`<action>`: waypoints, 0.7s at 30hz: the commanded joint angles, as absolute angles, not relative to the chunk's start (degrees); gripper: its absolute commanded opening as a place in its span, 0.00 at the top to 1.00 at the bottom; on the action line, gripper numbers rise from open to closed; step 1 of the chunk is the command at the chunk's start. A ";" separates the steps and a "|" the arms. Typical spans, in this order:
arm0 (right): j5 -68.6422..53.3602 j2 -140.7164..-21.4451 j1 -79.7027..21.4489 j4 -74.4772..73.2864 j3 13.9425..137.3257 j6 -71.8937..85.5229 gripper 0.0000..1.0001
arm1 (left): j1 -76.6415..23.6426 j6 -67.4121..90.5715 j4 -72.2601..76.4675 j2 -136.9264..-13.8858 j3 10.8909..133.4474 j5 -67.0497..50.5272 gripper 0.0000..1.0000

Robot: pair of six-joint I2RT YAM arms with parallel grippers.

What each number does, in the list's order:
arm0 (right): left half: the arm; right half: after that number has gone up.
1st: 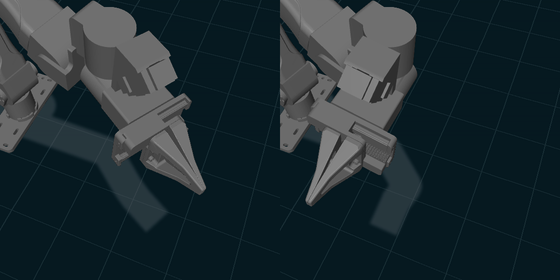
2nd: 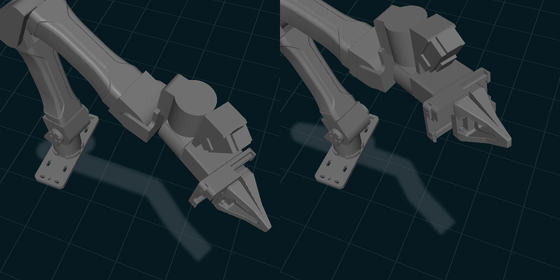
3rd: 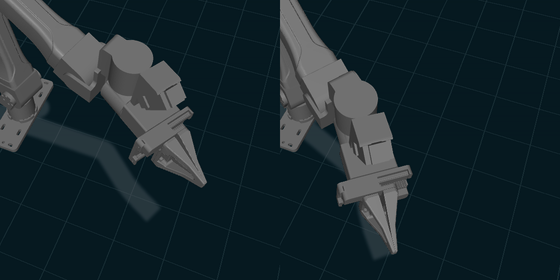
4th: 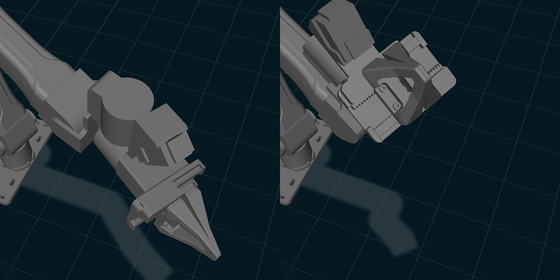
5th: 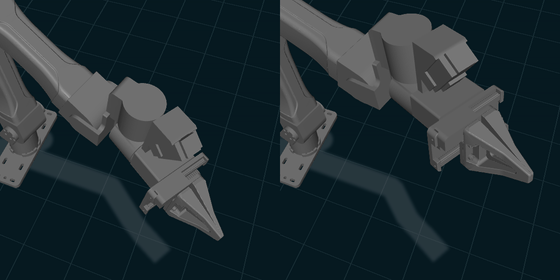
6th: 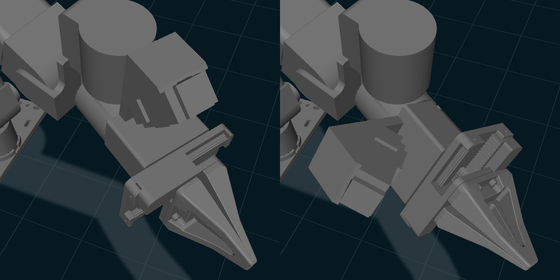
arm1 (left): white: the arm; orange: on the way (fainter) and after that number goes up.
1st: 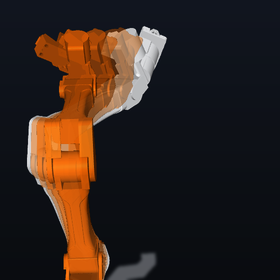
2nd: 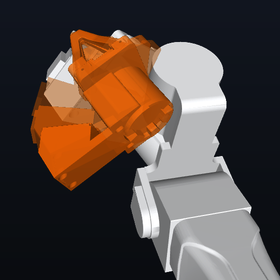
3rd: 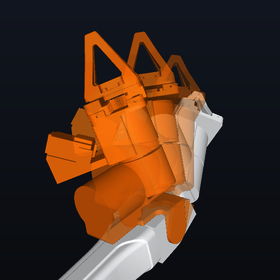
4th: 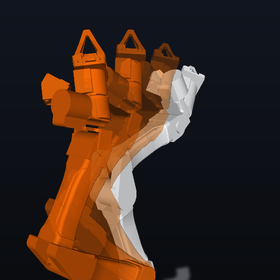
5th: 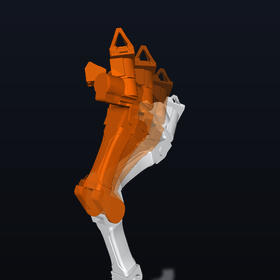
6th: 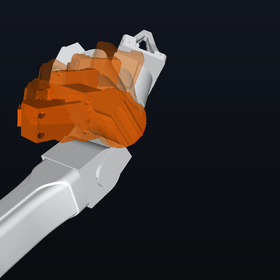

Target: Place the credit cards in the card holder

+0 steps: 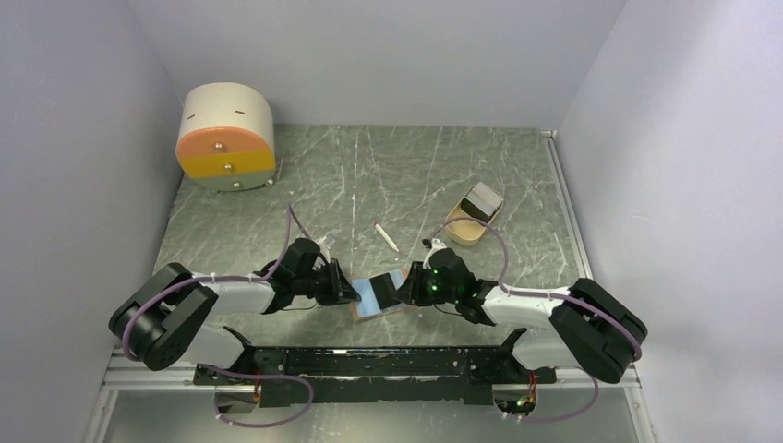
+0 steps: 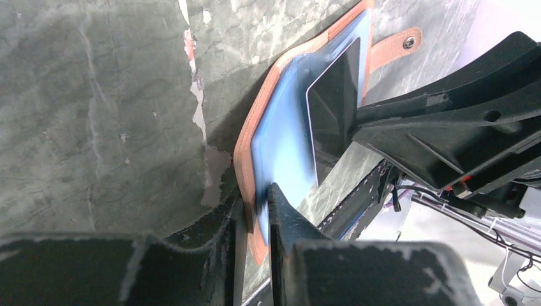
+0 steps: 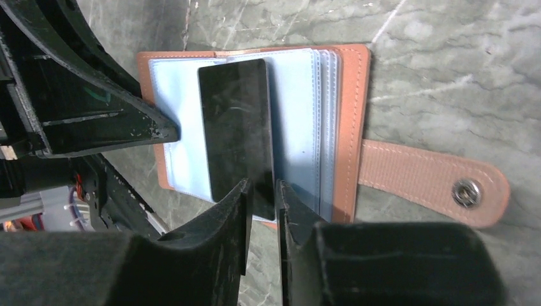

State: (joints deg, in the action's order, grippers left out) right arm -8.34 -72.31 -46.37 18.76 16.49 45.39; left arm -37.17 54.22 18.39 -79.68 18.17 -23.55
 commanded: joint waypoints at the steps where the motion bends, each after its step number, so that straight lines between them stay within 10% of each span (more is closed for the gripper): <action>1: -10.54 -76.56 -46.72 19.02 18.87 42.94 0.80 | -36.88 52.84 16.66 -78.14 19.30 -22.56 0.79; 9: -11.95 -77.43 -46.72 20.75 18.76 43.16 1.00 | -36.91 52.29 16.69 -78.22 19.60 -22.98 0.79; 21: -19.93 -82.32 -46.73 32.40 18.85 48.75 0.93 | -36.91 51.54 18.10 -81.67 21.45 -25.55 0.90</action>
State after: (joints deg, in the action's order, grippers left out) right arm -16.62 -80.71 -46.37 26.28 18.55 46.19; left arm -37.17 52.47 16.23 -79.83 19.46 -23.77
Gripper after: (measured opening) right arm 0.036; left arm 0.118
